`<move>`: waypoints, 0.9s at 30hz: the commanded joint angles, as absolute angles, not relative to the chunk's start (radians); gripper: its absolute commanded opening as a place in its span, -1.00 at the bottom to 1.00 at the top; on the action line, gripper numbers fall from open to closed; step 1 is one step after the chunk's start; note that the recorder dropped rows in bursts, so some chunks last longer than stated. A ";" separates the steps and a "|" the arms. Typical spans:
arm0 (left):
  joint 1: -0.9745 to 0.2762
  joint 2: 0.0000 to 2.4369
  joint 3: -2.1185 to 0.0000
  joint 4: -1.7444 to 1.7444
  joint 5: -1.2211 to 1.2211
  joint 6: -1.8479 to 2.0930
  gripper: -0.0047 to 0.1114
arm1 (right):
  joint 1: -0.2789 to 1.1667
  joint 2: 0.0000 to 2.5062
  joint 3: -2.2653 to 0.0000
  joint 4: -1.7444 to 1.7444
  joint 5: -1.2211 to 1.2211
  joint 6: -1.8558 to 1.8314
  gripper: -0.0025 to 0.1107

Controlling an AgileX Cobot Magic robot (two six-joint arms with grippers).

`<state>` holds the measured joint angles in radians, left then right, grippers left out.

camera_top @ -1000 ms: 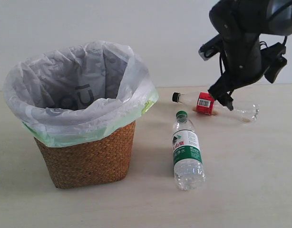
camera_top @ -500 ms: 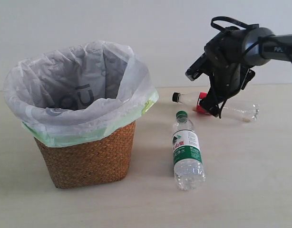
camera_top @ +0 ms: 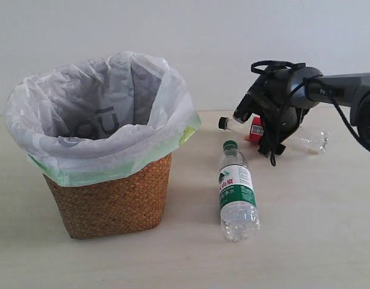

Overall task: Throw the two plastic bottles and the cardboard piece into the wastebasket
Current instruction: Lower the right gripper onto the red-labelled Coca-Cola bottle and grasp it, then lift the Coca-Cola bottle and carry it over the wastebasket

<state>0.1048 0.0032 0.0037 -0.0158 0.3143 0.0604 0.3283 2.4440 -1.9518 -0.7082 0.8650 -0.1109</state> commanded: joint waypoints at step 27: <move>0.107 0.000 0.000 -0.018 0.307 0.052 0.94 | 0.493 1.923 -1.956 -0.591 1.195 -0.221 -0.96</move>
